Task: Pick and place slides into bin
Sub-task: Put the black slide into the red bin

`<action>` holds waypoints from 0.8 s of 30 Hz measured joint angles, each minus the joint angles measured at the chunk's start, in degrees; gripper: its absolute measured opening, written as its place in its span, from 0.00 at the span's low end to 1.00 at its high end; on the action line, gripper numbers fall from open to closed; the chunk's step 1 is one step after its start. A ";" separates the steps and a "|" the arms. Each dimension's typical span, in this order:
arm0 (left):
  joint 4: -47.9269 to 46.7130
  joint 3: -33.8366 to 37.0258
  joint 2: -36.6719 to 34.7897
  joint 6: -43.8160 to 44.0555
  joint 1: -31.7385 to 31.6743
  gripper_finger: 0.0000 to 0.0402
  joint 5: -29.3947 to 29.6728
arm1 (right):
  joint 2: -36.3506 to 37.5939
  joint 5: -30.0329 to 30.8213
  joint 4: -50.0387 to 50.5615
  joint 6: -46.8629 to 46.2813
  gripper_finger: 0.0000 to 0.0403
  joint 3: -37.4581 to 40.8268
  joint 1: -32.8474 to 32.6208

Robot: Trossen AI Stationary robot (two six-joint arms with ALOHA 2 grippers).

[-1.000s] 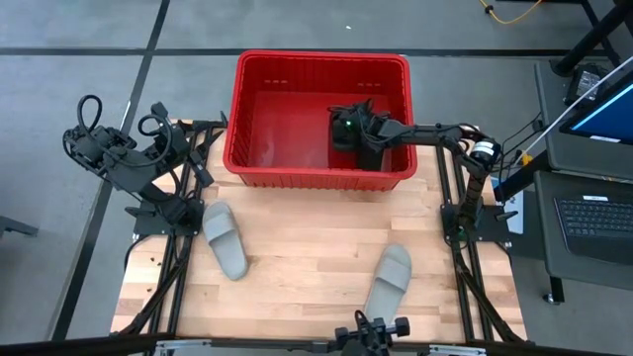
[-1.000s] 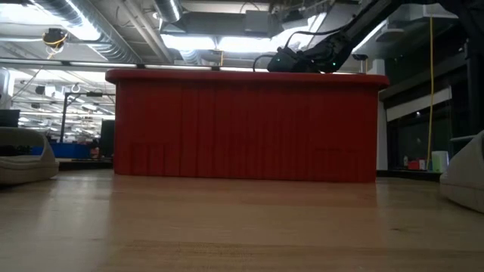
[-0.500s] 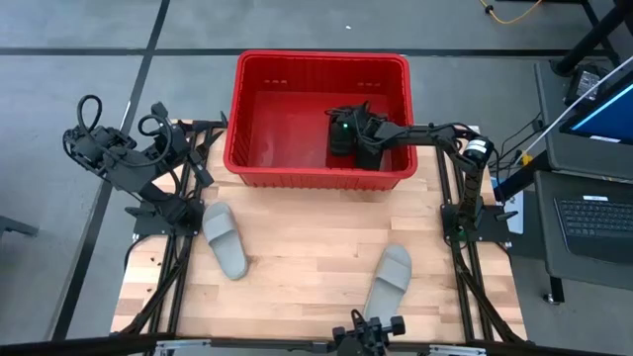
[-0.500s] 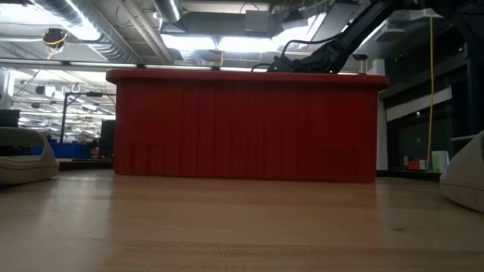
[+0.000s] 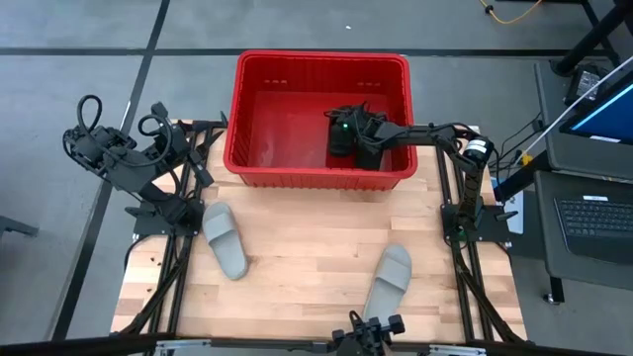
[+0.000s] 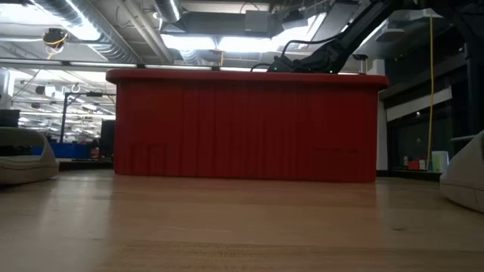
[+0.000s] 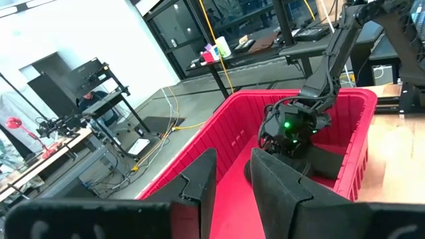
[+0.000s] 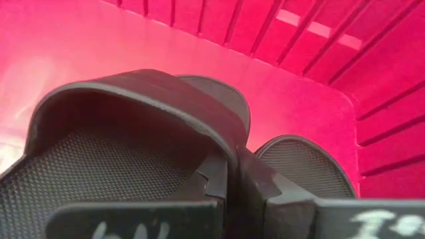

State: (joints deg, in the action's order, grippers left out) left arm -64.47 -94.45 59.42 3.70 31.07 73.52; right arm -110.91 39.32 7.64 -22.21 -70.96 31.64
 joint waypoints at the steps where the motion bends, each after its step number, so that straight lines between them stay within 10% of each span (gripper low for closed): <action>1: -0.02 0.00 0.00 0.00 0.00 0.22 0.00 | -0.01 -0.02 0.03 0.30 0.05 0.00 0.00; 24: -0.01 0.00 -0.01 0.02 0.02 0.22 -0.07 | -0.13 -6.48 0.14 0.18 0.22 -0.02 0.04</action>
State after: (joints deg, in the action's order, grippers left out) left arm -64.47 -94.45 59.41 3.73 31.09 73.45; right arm -111.04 32.84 7.78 -22.02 -70.98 31.68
